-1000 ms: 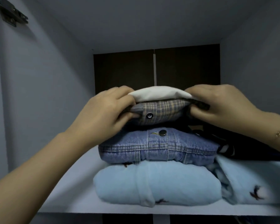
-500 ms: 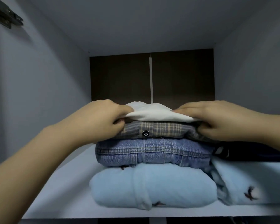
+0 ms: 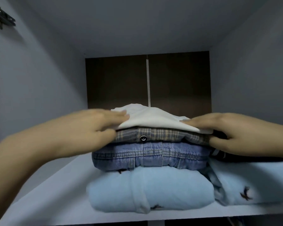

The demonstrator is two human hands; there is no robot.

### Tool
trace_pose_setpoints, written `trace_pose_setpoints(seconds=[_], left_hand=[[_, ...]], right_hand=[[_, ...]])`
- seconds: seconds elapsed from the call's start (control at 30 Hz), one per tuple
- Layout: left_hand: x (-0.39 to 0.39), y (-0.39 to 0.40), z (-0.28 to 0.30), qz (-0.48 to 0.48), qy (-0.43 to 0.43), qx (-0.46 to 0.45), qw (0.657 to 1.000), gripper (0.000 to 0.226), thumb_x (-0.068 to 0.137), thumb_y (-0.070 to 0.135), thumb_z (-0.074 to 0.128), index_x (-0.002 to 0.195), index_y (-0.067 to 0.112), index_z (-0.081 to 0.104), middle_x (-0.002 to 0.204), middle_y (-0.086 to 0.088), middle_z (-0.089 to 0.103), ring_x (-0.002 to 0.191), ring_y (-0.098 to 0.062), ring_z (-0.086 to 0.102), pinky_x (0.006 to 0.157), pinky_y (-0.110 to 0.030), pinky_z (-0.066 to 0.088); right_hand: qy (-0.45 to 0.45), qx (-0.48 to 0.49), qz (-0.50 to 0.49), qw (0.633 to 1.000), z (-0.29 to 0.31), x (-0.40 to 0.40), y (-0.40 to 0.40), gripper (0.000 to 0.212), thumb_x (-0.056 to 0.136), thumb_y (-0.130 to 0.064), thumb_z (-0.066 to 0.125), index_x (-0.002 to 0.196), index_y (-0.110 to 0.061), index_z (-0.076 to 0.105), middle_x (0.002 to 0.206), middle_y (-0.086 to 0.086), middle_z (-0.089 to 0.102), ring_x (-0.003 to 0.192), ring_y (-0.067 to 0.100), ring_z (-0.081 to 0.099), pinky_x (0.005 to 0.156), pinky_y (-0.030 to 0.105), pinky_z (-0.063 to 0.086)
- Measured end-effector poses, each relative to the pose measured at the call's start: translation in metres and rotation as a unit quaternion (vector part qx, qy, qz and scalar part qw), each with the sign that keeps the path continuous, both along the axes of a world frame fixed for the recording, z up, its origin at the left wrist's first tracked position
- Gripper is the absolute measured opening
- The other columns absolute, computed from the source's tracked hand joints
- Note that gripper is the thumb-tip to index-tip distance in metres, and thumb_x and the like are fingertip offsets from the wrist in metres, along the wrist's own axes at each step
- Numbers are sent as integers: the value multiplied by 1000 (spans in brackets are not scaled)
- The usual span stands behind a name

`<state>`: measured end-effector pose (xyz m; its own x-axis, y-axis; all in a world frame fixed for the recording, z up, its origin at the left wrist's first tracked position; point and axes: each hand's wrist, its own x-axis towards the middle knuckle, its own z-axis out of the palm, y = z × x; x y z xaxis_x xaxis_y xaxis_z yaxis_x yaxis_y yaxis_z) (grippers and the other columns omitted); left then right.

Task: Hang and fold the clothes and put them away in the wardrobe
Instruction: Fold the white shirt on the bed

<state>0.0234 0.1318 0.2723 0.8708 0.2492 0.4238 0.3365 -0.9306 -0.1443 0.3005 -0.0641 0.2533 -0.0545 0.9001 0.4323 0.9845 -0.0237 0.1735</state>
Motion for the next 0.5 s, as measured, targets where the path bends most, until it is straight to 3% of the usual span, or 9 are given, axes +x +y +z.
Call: trace_pose_setpoints(seconds=[0.1,0.2,0.37,0.5], left_hand=[[10,-19,-7,-29,-127,71,989,68,81,67,20,146,51,26,152,33,22,138,11,21,113,-23,23],[24,-38,-33,-58,-196,66,977,60,90,58,31,148,46,28,156,25,23,142,3,20,115,-29,20],[38,-64,-92,-15,-244,96,965,59,95,47,29,151,30,30,161,3,20,150,-15,11,121,-48,9],[47,-95,-134,-28,-230,54,971,59,97,45,29,153,28,27,162,0,17,150,-17,9,121,-49,8]], right_hand=[[-20,66,-25,997,-6,-8,-11,53,87,-53,44,137,-63,30,146,-39,30,133,-12,33,105,25,40],[-35,121,-53,991,-23,-22,-26,59,86,-75,26,143,-60,21,151,-34,24,136,-10,28,103,19,35],[-35,151,-134,979,-72,-47,-54,74,87,-74,15,153,-39,13,160,-17,12,146,1,15,117,24,15],[-31,152,-199,968,-106,-59,-91,71,92,-65,19,154,-33,5,163,-11,1,149,4,0,122,32,5]])
